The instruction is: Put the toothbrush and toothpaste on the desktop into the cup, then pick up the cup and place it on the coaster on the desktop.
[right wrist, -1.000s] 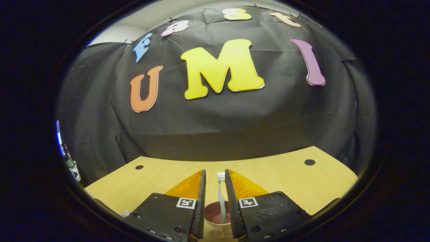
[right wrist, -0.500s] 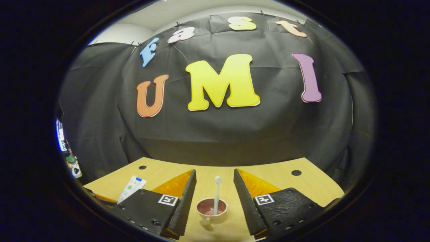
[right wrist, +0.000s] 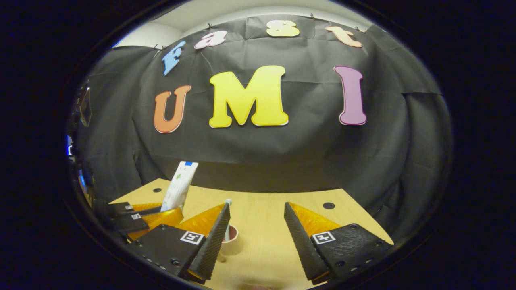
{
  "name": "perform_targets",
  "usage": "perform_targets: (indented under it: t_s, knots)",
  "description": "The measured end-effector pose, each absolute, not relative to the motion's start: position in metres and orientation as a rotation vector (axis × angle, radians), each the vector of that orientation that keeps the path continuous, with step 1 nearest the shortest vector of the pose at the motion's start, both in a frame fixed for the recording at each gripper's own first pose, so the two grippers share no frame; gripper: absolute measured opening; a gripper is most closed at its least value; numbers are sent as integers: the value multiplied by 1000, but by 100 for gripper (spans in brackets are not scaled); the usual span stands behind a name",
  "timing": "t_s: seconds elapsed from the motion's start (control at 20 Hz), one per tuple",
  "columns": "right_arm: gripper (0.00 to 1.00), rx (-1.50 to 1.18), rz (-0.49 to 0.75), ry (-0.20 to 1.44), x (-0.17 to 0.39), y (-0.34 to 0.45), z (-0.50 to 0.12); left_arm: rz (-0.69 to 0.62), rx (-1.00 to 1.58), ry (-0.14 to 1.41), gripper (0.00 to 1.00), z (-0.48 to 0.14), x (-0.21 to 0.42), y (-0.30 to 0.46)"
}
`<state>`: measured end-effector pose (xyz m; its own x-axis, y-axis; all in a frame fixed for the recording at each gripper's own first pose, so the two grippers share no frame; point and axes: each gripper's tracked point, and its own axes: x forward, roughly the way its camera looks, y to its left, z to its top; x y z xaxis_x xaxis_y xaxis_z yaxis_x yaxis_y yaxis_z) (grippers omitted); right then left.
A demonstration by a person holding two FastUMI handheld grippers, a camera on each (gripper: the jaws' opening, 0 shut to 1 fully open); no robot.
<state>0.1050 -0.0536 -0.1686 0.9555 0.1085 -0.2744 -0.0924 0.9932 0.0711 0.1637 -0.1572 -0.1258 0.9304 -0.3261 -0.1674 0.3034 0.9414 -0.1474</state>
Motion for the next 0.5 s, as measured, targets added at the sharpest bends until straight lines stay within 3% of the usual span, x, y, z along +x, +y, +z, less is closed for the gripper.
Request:
perform_targets:
  t_s: [0.5]
  knots:
    - [88,34,59,381,88,-86,-207,-332,-118,40,28,-127,212,-185]
